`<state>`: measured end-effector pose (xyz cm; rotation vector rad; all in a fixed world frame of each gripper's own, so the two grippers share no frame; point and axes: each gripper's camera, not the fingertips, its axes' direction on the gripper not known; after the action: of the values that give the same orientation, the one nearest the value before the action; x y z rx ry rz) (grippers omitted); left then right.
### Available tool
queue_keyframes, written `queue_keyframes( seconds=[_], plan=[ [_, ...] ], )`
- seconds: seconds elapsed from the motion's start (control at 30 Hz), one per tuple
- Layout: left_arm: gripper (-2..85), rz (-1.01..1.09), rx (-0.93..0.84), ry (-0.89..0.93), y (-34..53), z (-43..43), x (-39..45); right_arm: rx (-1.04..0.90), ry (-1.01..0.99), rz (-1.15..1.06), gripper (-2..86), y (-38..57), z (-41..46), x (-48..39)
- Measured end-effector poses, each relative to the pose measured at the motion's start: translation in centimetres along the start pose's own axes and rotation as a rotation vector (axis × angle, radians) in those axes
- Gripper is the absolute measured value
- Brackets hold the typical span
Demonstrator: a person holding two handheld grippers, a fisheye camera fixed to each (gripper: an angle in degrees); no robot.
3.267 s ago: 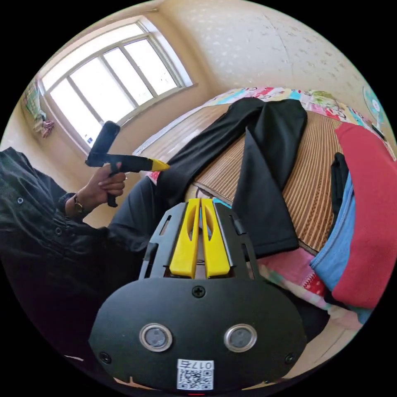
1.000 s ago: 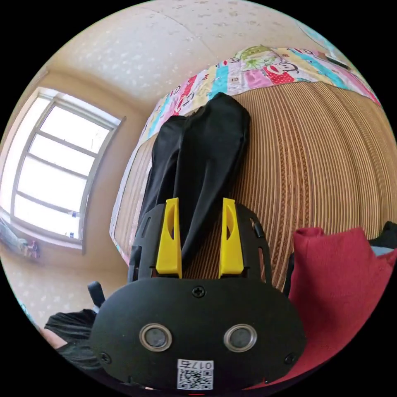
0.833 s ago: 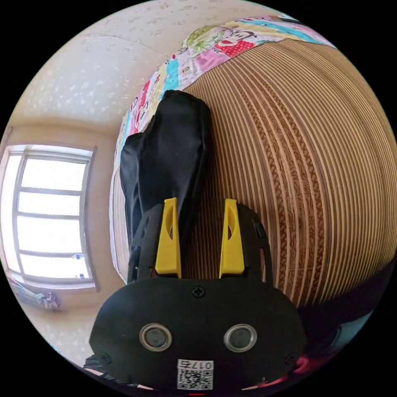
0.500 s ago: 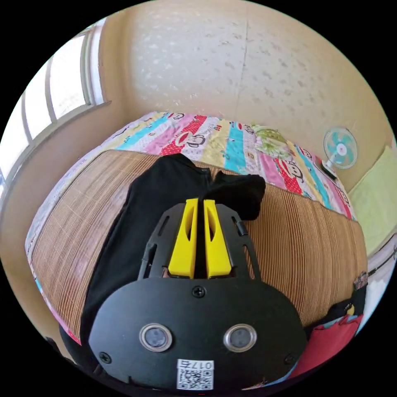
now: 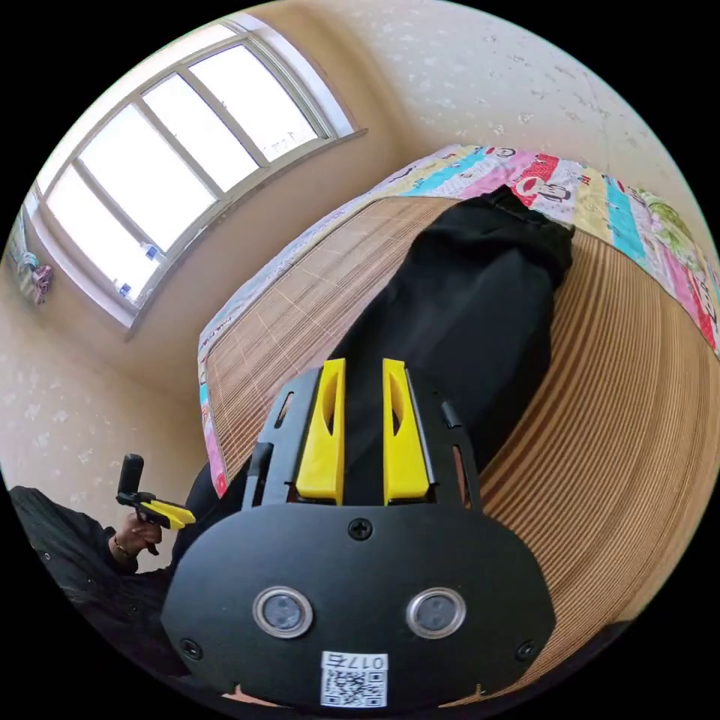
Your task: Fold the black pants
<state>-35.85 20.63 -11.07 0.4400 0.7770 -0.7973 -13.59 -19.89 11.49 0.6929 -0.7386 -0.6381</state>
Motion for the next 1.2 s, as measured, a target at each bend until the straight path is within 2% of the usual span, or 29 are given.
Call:
queue_keyframes(
  seconds=[0.1, 0.13, 0.23, 0.27, 0.37, 0.5, 0.57, 0.67, 0.73, 0.8, 0.9, 0.97, 1.0, 1.07, 1.2],
  plan=[
    [10.1, 0.145, -0.023, -0.104, -3.0, 3.0, 3.1, 0.008, 0.108, 0.152, 11.6, 8.1, -2.0, 0.7],
    [10.4, 0.180, -0.071, -0.170, -4.0, 4.9, 4.1, -0.020, 0.076, 0.192, 12.7, 10.9, -2.0, 0.6],
    [10.0, 0.202, -0.217, -0.217, -4.9, 10.0, 5.4, -0.083, -0.102, 0.262, 12.8, 17.0, -1.1, -0.6],
    [9.5, 0.191, -0.216, -0.228, -4.7, 10.5, 5.5, -0.066, -0.165, 0.241, 11.1, 19.0, -1.3, -1.6],
    [6.0, 0.241, -0.201, -0.246, -2.2, 11.7, 7.5, -0.117, -0.186, 0.205, 5.9, 21.9, -1.6, -2.3],
    [5.2, 0.298, -0.368, -0.150, 3.4, 14.9, 9.6, -0.187, -0.146, 0.157, 4.2, 24.7, -5.4, -2.3],
    [5.6, 0.314, -0.440, -0.169, 5.1, 15.8, 10.2, -0.248, -0.073, 0.105, 4.0, 26.9, -7.2, -3.5],
    [7.7, 0.341, -0.299, -0.224, 5.4, 13.8, 11.7, -0.208, -0.041, 0.115, 4.8, 27.8, -9.8, -3.0],
    [8.9, 0.321, -0.095, -0.146, 3.4, 10.7, 12.5, -0.119, -0.083, 0.146, 6.0, 26.8, -11.5, -1.2],
    [10.1, 0.296, -0.007, -0.092, 1.3, 9.8, 12.8, -0.043, -0.146, 0.192, 8.1, 24.8, -12.5, 1.0],
    [12.4, 0.280, -0.001, -0.180, -1.6, 11.5, 13.6, -0.015, -0.232, 0.234, 12.9, 20.6, -11.9, 3.6],
    [12.6, 0.252, -0.056, -0.269, -2.1, 13.7, 13.8, -0.100, -0.202, 0.246, 14.4, 17.9, -9.5, 4.1],
    [12.6, 0.218, -0.143, -0.275, -1.8, 15.5, 13.6, -0.130, -0.201, 0.253, 14.6, 17.5, -8.8, 4.1],
    [12.4, 0.201, -0.114, -0.255, 0.3, 16.0, 13.9, -0.128, -0.229, 0.267, 13.4, 17.3, -8.4, 3.2],
    [7.6, 0.178, -0.095, -0.247, 5.8, 15.5, 14.1, -0.265, -0.379, 0.220, 7.2, 19.4, -7.5, 0.7]
  ],
)
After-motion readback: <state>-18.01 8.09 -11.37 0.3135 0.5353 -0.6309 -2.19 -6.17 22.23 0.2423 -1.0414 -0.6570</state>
